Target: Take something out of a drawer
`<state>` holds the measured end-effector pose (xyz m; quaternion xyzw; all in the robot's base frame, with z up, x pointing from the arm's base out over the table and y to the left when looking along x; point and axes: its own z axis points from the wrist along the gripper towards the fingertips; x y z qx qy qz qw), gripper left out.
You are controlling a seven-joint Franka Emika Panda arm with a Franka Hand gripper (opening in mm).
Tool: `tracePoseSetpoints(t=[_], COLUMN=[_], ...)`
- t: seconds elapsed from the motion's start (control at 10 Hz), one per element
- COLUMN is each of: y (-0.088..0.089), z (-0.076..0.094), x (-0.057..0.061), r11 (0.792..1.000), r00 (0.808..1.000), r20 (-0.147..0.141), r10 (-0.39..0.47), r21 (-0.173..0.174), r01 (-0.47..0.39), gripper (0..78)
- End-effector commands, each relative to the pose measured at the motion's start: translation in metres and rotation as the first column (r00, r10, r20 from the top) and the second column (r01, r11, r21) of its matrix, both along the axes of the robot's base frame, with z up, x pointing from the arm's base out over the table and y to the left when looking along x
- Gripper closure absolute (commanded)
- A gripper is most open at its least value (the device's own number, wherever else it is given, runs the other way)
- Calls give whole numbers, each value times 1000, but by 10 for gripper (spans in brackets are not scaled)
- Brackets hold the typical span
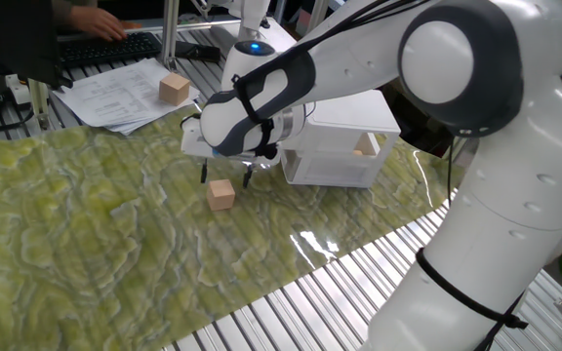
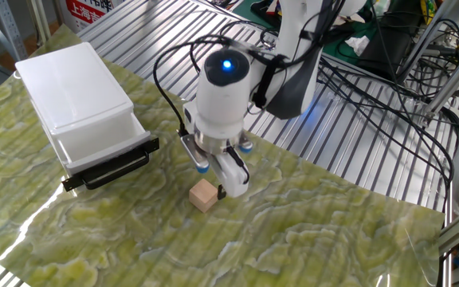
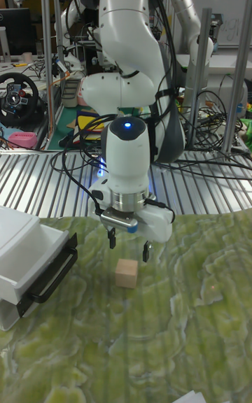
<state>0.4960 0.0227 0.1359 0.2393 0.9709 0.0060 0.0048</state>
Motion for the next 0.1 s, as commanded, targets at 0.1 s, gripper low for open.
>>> tracePoseSetpoints(t=[0.1], y=[0], z=[1], x=[1], r11=[1000], r00=[1000], r20=[4], r10=[3], r21=[-1], r01=[-3], gripper=[1])
